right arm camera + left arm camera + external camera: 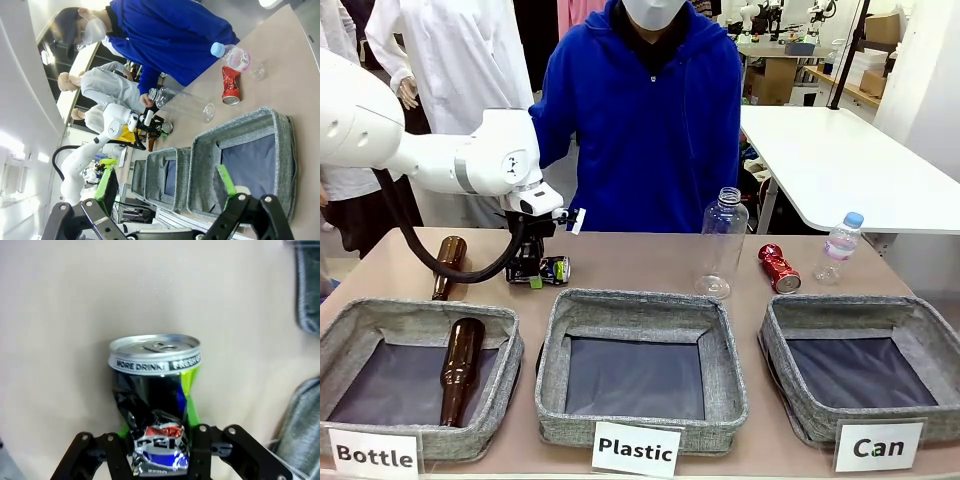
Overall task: Sort the can waste into the basket.
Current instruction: Pick up the can waste from the table and place it in the right Fabric basket.
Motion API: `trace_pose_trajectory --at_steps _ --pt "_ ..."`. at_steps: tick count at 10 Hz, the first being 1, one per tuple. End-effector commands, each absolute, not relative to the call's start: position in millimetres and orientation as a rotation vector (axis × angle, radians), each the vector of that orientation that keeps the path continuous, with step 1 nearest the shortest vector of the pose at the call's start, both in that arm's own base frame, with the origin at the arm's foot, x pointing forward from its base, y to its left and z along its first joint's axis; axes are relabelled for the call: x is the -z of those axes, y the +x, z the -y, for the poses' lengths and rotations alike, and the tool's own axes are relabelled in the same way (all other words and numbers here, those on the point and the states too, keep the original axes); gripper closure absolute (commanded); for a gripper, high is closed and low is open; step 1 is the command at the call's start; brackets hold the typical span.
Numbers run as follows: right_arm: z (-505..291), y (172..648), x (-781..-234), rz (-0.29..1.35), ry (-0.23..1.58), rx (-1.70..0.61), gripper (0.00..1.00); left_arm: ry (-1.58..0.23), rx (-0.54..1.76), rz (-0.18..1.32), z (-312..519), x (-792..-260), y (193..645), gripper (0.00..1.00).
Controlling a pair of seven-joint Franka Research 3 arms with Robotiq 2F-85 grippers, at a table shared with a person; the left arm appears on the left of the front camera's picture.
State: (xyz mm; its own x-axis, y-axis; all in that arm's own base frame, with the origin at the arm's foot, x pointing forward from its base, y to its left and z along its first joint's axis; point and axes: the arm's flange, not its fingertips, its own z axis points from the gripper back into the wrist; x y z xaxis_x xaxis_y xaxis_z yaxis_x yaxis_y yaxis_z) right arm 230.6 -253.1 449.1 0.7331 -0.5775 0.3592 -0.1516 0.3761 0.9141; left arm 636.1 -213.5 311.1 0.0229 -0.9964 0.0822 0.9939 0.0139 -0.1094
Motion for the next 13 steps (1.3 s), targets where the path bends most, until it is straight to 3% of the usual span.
trace_pose_trajectory --at_steps 1,3,5,7,8,9,13 --pt "254.5 232.2 -449.7 0.767 1.185 0.290 0.00 -0.217 1.593 0.079 220.7 -339.4 587.7 1.00" --pt "254.5 232.2 -449.7 0.767 1.185 0.290 0.00 -0.163 1.472 0.401 223.8 -378.4 567.5 1.00" --pt "254.5 232.2 -449.7 0.767 1.185 0.290 0.00 -0.390 1.485 0.688 239.4 -421.1 535.4 1.00" --pt "254.5 232.2 -449.7 0.767 1.185 0.290 0.00 -0.592 1.535 0.883 255.1 -439.9 504.0 1.00" --pt "254.5 232.2 -449.7 0.767 1.185 0.290 0.00 -0.759 1.588 0.853 248.3 -447.1 486.2 1.00" --pt "254.5 232.2 -449.7 0.767 1.185 0.290 0.00 -0.943 1.656 0.716 234.6 -452.0 467.9 1.00" --pt "254.5 232.2 -449.7 0.767 1.185 0.290 0.00 -1.080 1.777 0.440 172.5 -471.5 431.3 1.00"
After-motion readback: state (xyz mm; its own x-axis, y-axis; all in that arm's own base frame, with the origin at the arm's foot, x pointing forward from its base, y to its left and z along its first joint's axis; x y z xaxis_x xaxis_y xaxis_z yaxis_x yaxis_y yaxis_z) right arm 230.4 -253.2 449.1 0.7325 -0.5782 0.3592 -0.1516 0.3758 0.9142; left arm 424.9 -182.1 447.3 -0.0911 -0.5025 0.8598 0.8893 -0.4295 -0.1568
